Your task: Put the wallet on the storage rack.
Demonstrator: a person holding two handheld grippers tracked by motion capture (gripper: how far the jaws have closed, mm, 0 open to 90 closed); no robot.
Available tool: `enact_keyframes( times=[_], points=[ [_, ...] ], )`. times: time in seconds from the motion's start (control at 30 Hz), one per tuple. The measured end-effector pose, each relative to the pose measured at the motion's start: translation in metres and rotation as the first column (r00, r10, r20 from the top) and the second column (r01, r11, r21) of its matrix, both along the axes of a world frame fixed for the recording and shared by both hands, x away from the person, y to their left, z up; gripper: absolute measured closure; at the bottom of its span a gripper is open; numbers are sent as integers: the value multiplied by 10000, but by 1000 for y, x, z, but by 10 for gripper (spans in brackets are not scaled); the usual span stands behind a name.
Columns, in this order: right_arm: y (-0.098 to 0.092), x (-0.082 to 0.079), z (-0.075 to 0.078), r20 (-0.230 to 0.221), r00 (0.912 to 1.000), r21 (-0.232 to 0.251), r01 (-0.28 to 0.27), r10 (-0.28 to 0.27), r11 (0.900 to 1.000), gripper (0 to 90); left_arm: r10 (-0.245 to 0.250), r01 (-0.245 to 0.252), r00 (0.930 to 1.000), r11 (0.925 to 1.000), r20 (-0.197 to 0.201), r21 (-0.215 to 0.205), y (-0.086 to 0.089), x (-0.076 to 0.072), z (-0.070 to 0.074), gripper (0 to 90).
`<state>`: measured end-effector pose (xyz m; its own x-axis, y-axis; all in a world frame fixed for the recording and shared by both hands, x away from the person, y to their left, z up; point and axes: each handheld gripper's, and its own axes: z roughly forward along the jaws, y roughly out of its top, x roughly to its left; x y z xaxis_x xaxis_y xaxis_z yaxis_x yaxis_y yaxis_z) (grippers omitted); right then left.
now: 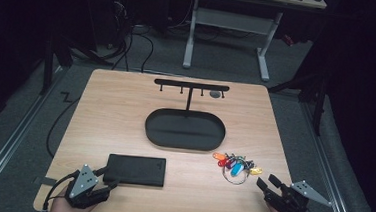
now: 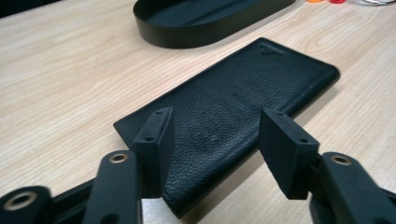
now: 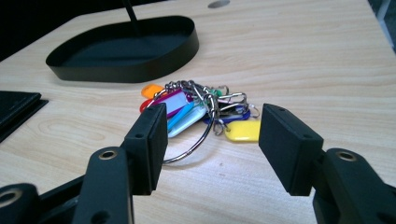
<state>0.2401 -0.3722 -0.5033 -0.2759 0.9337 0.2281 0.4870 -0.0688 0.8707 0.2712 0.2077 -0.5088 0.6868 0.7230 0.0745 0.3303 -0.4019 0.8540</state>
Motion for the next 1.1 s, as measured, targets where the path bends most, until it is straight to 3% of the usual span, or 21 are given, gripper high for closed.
enact_keyframes(
  times=[0.23,0.27,0.43,0.47,0.57,0.7,0.77,0.93,1.1],
  points=[
    [-6,-5,-2,-81,10000,-150,50,-52,9999,442,128,-130,9998,9999,-157,-78,1,6,-1,485],
    [-7,-5,-3,-84,9999,-230,81,-83,9997,441,69,-72,9999,9998,-119,-207,1,5,1,548],
    [-7,-4,-4,-61,10000,-316,-15,13,9995,441,331,-333,9994,9989,-75,-340,4,3,3,658],
    [-6,-4,-4,-71,10000,-309,-24,22,9995,441,329,-333,9993,9989,-149,-324,6,3,3,744],
    [-6,-1,-6,-151,9999,-297,63,-67,9995,440,692,-698,9973,9973,-265,-226,11,6,3,800],
    [-4,4,-8,-257,9996,-214,99,-105,9997,434,1272,-1269,9906,9919,-512,84,19,10,-3,863],
    [-3,5,-8,-294,9995,-298,56,-65,9995,432,1600,-1560,9850,9857,-644,635,20,13,-8,894],
    [-1,5,-7,-322,9995,-449,-12,-2,9990,429,1769,-1676,9809,9797,-813,1097,18,17,-14,900],
    [-2,5,-7,-400,9992,-407,36,-52,9992,426,1774,-1651,9795,9785,-953,1240,15,20,-17,900]
  ],
)
